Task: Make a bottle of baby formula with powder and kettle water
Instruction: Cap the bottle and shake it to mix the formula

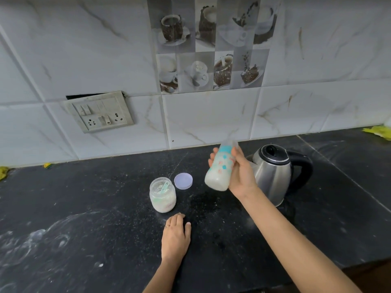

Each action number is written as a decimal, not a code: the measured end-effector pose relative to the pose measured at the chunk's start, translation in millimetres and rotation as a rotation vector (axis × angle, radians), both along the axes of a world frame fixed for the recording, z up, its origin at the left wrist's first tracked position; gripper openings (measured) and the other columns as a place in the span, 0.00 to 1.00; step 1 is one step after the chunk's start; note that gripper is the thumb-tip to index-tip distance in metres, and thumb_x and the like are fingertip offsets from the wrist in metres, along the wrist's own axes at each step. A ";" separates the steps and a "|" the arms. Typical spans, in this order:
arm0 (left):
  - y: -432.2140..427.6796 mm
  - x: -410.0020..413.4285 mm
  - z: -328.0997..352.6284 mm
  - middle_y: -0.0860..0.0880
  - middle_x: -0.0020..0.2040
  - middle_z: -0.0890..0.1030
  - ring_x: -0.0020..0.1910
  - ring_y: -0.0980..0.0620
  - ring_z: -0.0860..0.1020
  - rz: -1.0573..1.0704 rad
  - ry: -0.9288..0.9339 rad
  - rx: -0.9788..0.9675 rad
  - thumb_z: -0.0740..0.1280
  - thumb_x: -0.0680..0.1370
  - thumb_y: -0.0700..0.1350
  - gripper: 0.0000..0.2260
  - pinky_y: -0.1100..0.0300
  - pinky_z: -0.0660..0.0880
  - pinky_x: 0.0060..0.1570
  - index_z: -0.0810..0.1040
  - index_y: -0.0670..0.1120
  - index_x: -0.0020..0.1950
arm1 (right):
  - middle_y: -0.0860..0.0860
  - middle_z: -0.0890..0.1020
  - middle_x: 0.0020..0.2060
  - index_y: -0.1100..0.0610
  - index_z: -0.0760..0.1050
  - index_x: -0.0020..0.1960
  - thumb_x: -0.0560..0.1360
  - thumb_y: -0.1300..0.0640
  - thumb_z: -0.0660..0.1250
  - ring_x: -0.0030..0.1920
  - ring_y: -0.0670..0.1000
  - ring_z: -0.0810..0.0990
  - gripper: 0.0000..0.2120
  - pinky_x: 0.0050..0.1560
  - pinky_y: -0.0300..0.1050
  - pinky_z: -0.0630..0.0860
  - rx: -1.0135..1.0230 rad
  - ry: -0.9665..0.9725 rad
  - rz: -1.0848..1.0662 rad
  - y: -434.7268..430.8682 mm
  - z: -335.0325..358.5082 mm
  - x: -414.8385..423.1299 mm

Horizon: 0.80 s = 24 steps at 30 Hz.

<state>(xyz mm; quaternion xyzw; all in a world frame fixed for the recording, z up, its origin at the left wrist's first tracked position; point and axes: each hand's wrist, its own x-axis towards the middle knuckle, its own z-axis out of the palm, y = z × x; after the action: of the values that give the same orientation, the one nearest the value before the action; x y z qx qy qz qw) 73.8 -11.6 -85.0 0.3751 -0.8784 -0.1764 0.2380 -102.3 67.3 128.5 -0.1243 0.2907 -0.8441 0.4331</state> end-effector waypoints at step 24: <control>0.1 0.1 0.4 0.50 0.59 0.77 0.59 0.50 0.73 0.003 0.010 0.010 0.62 0.79 0.49 0.12 0.56 0.71 0.59 0.75 0.45 0.59 | 0.59 0.76 0.54 0.53 0.66 0.65 0.81 0.58 0.62 0.45 0.59 0.80 0.14 0.56 0.61 0.76 0.270 -0.062 -0.174 -24.6 -11.1 -3.7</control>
<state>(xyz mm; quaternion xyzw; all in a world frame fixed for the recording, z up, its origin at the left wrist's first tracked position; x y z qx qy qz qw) 73.9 -11.5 -84.6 0.3765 -0.8758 -0.1823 0.2407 -106.1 42.7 117.4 -0.0134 0.3977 -0.8351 0.3797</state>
